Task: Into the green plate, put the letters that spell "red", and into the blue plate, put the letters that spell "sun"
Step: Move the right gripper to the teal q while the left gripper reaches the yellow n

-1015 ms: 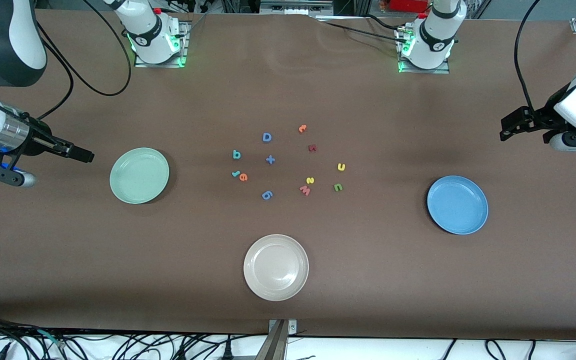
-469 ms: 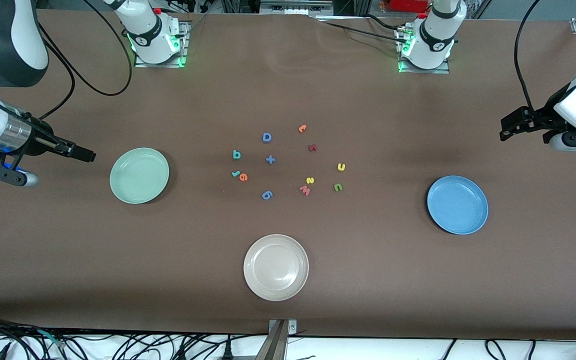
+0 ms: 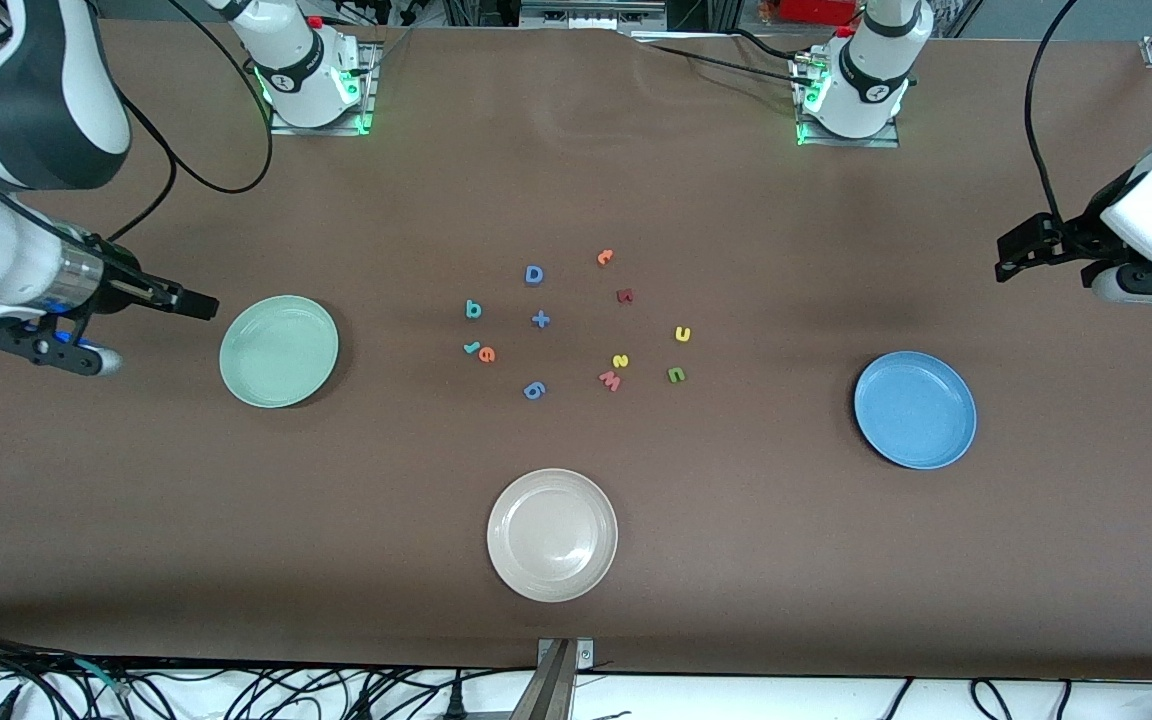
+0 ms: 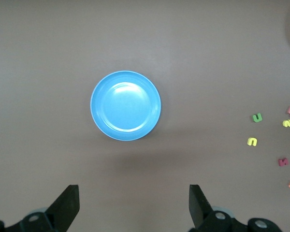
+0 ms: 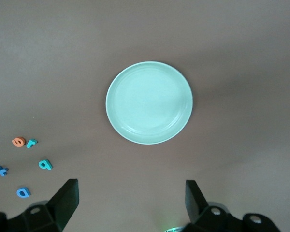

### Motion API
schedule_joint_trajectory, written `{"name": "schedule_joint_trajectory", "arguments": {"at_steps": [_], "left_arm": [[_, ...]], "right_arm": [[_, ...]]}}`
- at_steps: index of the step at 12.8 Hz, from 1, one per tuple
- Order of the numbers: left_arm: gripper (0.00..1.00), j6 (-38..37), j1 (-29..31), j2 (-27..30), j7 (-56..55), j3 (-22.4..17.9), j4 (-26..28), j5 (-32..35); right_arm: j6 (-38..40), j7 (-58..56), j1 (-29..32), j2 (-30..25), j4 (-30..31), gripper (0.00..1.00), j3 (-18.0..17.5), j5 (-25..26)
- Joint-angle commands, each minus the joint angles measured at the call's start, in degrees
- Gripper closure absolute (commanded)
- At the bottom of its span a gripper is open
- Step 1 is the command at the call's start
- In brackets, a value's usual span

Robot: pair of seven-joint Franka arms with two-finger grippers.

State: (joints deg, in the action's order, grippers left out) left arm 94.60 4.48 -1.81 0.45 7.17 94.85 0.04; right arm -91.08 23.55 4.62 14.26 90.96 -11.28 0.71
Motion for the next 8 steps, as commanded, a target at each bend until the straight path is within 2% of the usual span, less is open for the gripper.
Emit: {"name": "schedule_joint_trajectory", "arguments": {"at_steps": [1, 5, 6, 8], "left_arm": [[0.0, 2.42, -0.09, -2.22, -6.31, 5.02, 0.34, -1.1], [0.0, 11.46, -0.26, -10.47, -21.17, 16.71, 0.69, -0.92], [0.0, 14.88, -0.7, -11.54, -22.59, 18.56, 2.43, -0.57], [0.0, 25.23, -2.71, -11.55, -23.39, 20.07, 10.05, -0.48]], "right_arm": [[-2.59, 4.65, -3.63, 1.2, 0.0, 0.02, -0.06, -1.58], [-9.97, 15.35, -11.89, 5.76, 1.75, 0.02, -0.06, -3.35], [-10.77, 17.74, -14.09, 6.38, 2.46, 0.02, -0.06, -3.35], [-13.92, 19.95, -16.82, 7.01, 5.87, 0.02, -0.06, -3.52]]}}
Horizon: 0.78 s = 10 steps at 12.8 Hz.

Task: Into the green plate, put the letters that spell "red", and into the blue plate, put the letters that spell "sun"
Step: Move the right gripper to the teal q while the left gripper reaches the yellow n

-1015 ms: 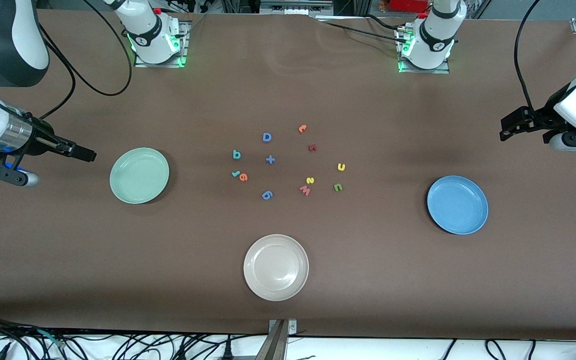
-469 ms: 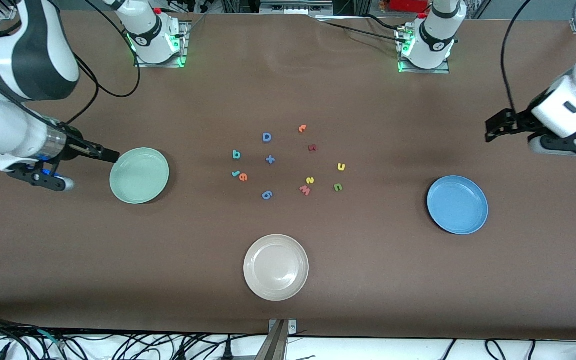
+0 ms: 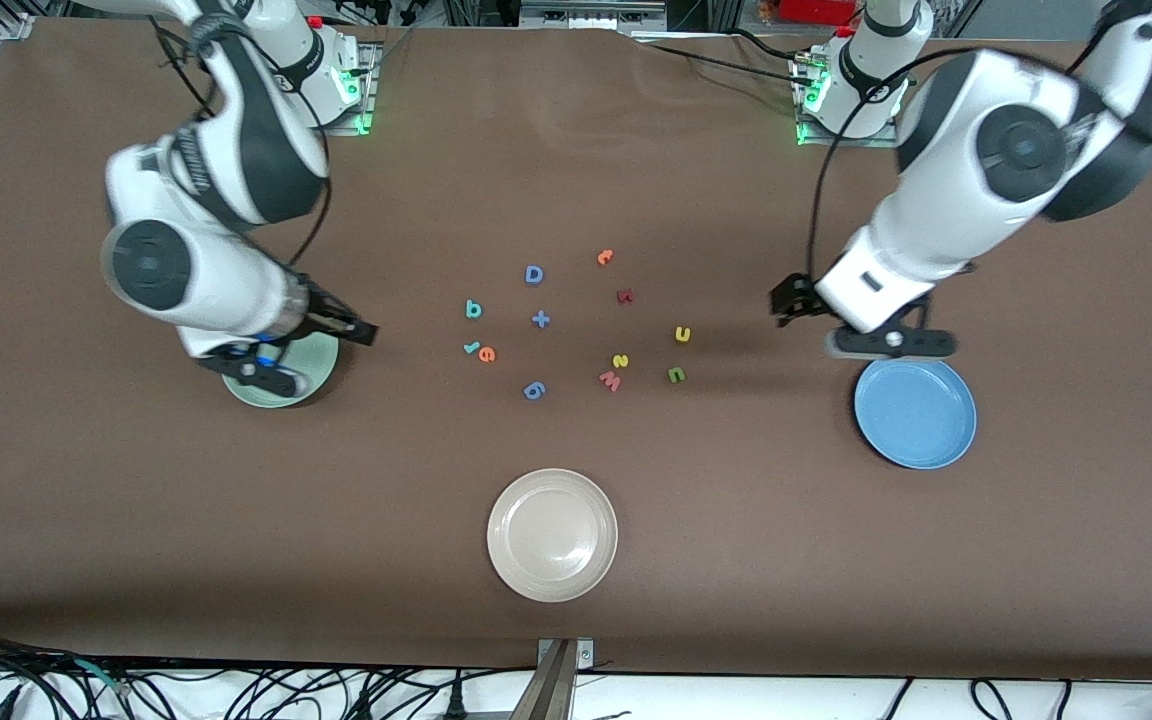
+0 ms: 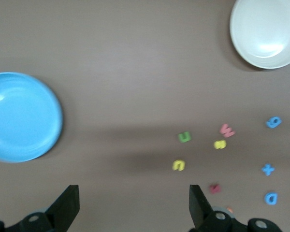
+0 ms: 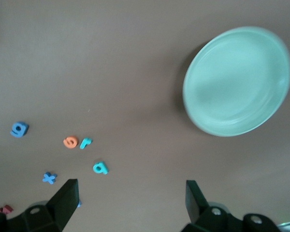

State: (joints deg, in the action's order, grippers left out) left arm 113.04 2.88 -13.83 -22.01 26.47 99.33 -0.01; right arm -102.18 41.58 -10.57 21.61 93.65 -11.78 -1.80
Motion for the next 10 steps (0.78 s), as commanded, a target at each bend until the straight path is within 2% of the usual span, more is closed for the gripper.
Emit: {"name": "schedule_joint_trajectory", "arguments": {"at_steps": [1, 3, 5, 8, 10], "left_arm": [[0.0, 11.88, -2.86, 0.38, -1.11, 0.78, 9.18, -0.17], [0.0, 22.17, -6.64, -0.49, -5.47, 0.78, 16.65, 3.85], [0.0, 29.14, -10.16, -4.43, -15.56, 0.78, 20.72, 14.63], [0.0, 34.85, -11.67, -13.48, -26.48, 0.78, 20.29, 31.07], [0.01, 35.84, -11.06, -16.92, -27.74, 0.69, 19.15, 37.43]], "right_arm": [[-6.33, 2.18, -2.17, -0.6, 6.42, 0.02, -0.16, -1.45], [-14.24, 6.73, -2.17, -0.87, 12.49, 0.02, -3.06, -1.81], [-21.88, 9.47, -2.17, -0.87, 18.56, 0.02, -5.44, -1.72], [-34.27, 9.39, -2.17, -0.08, 27.78, 0.02, -6.32, -1.72], [-38.0, 9.57, -2.26, 1.24, 30.36, 0.02, -7.55, -1.72]]}}
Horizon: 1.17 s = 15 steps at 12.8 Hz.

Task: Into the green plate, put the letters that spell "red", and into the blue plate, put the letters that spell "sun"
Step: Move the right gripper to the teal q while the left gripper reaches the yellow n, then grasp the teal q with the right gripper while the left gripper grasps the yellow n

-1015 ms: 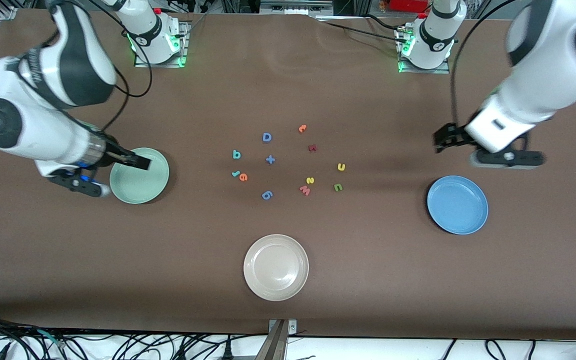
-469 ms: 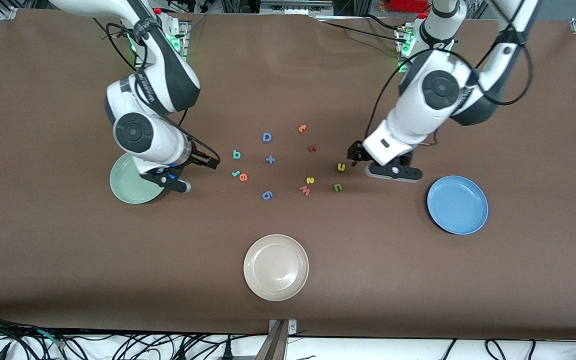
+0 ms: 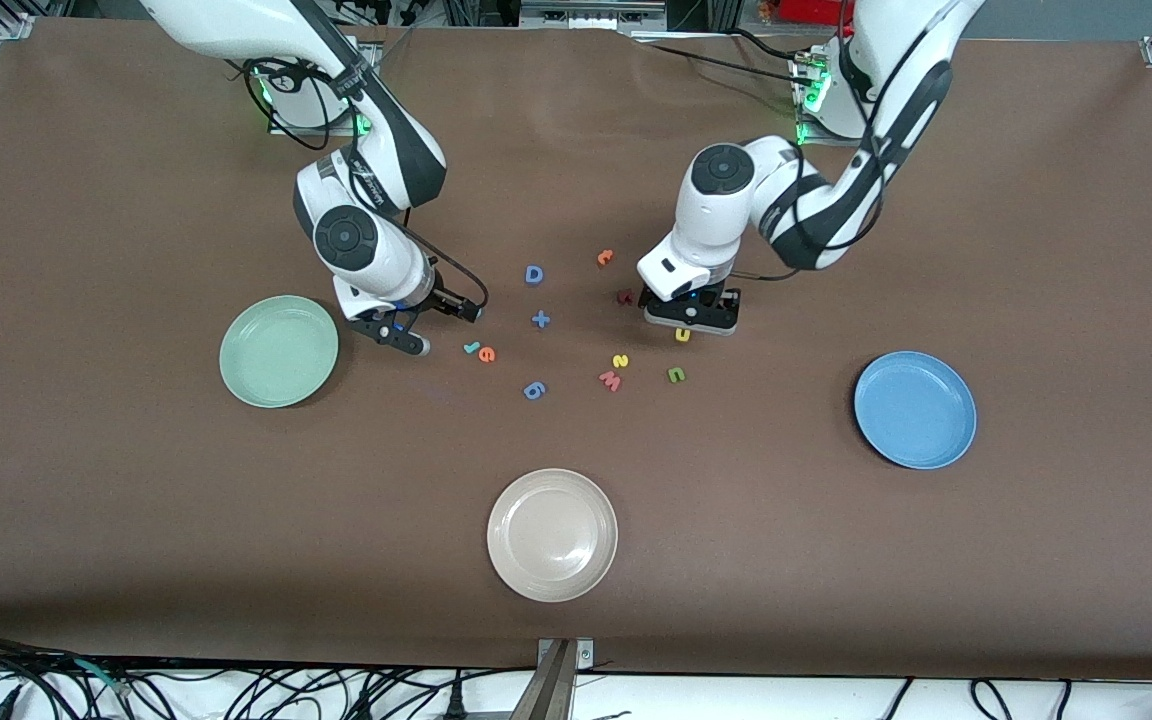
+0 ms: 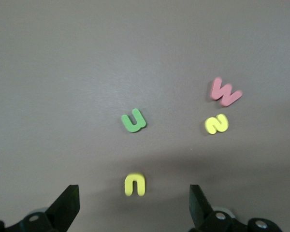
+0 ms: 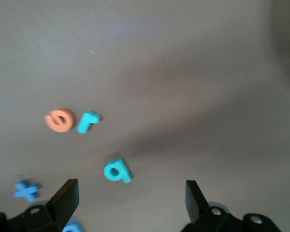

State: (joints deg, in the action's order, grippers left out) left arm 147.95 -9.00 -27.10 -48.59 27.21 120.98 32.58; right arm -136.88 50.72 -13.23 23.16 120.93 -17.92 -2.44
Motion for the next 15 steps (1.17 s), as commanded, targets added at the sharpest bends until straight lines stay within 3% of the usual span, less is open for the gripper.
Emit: {"name": "schedule_joint_trajectory", "arguments": {"at_steps": [1, 5, 7, 8, 10, 12, 15], "left_arm": [[0.04, 1.02, 0.83, -4.61, -0.72, -0.05, -2.67, 4.95], [0.06, 1.02, 1.88, -7.0, 1.48, -0.14, -3.64, 5.04], [0.11, 1.02, 1.97, -8.31, 1.57, -0.14, -3.64, 5.04], [0.14, 1.11, 1.97, -8.4, 1.57, -0.14, -3.64, 5.04], [0.19, 1.11, 2.32, -8.4, 1.48, -0.05, -3.29, 5.04], [0.24, 1.11, 2.76, -8.4, 1.48, 0.04, -3.12, 4.78], [0.4, 1.11, 2.68, -8.4, 1.39, 0.12, -2.94, 3.99]], "right_arm": [[-3.65, 0.6, -0.13, 0.65, 2.99, 0.02, -1.76, -1.08], [-8.48, 0.69, -2.59, 2.77, 2.99, 0.05, -1.76, 0.06], [-8.67, 0.6, -3.91, 2.68, 3.08, 0.05, -1.41, 1.38], [-8.67, 0.6, -3.91, 2.68, 3.08, 0.12, -1.41, 2.6], [-8.58, 0.69, -3.91, 2.86, 3.08, 0.14, -1.06, 6.72], [-8.67, 0.69, -3.91, 2.86, 3.08, 0.17, -0.88, 7.62], [-8.93, 0.87, -3.91, 4.43, 2.38, 0.21, -0.71, 9.64]]}}
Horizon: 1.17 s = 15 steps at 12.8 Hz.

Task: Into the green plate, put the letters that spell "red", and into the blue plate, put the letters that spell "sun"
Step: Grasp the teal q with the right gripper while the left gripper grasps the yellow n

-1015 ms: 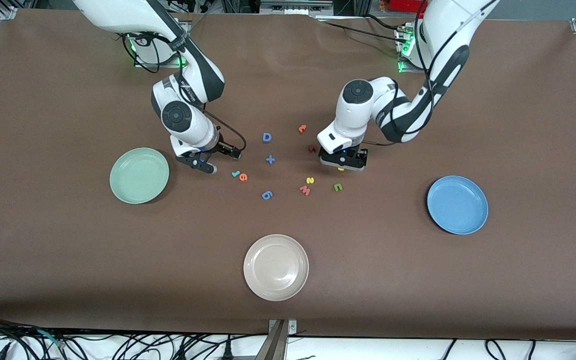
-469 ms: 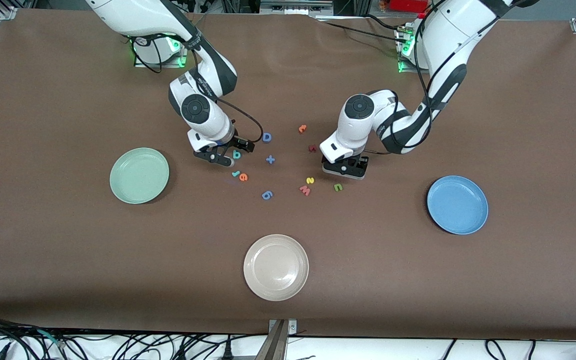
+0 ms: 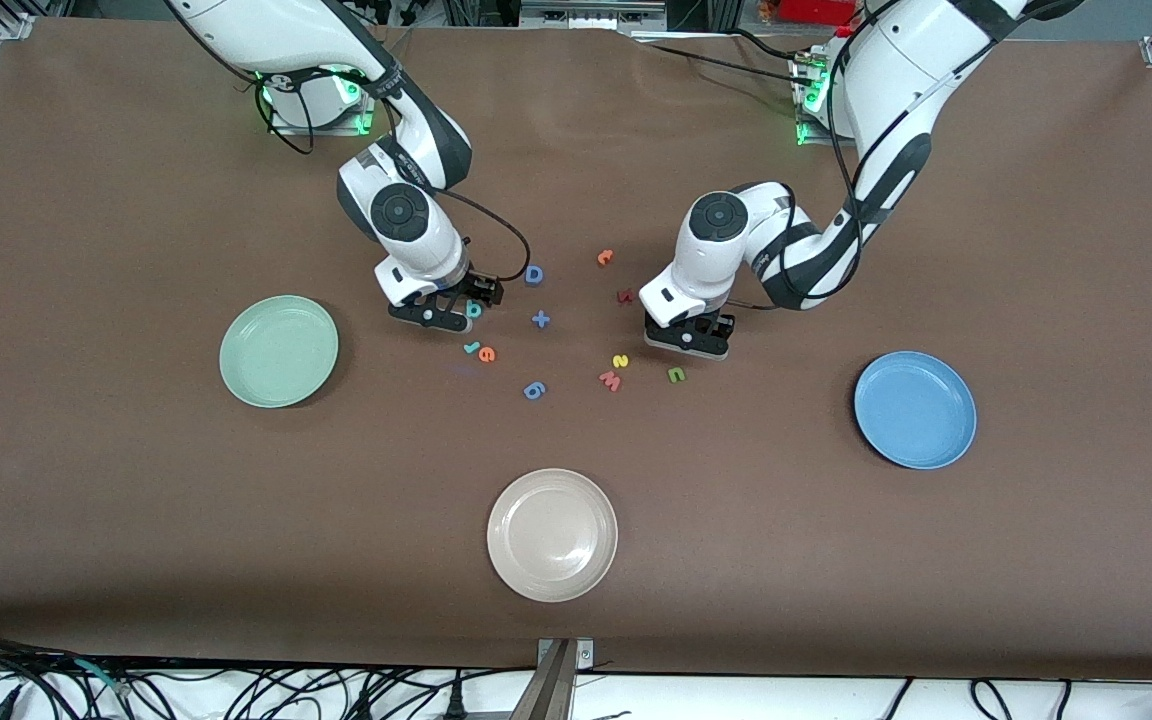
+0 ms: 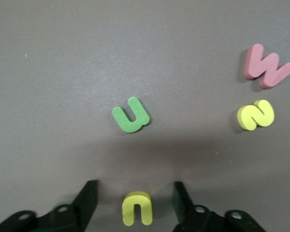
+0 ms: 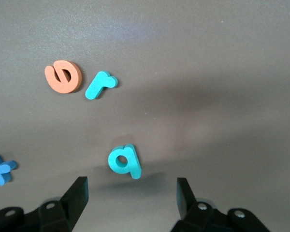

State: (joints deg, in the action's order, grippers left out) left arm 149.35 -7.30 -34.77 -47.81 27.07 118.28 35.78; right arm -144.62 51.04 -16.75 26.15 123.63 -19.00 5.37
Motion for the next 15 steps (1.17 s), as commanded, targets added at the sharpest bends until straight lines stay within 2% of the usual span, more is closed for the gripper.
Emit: {"name": "schedule_joint_trajectory", "arguments": {"at_steps": [1, 4, 5, 9, 12, 14, 15], "left_arm": [[0.46, -0.28, 0.98, -0.74, 0.26, 0.26, -0.07, 0.79], [0.61, -0.28, 0.8, -0.74, -0.18, 0.26, 0.37, 0.79], [0.65, -0.28, 0.8, -0.74, -0.18, 0.26, 0.72, 0.79], [0.65, -0.28, 0.8, -0.65, -0.88, 0.26, 1.16, 0.79], [0.63, -0.46, 0.71, -0.65, -1.85, 0.96, 1.25, 0.79], [0.7, -0.55, 0.54, -0.65, -3.43, 1.14, 1.51, 0.79], [0.72, -0.55, 0.36, -0.65, -3.96, 1.14, 1.51, 0.79]], "right_arm": [[-2.15, 0.81, -0.3, 1.88, -0.32, 0.21, 0.37, 1.92], [-2.42, 2.39, -0.3, 1.89, -0.32, 0.28, 0.63, 2.19], [-2.42, 2.39, -0.3, 1.98, -0.32, 0.34, 0.63, 2.19], [-3.56, 2.39, -0.39, 2.68, -0.32, 0.36, 0.72, 2.19], [-7.95, 2.39, -0.48, 4.43, -0.76, 0.36, 1.07, 2.19], [-8.66, 2.39, -0.57, 4.7, -0.85, 0.38, 1.07, 2.19], [-8.58, 2.39, -0.57, 4.7, -0.76, 0.42, 1.07, 2.19]]}}
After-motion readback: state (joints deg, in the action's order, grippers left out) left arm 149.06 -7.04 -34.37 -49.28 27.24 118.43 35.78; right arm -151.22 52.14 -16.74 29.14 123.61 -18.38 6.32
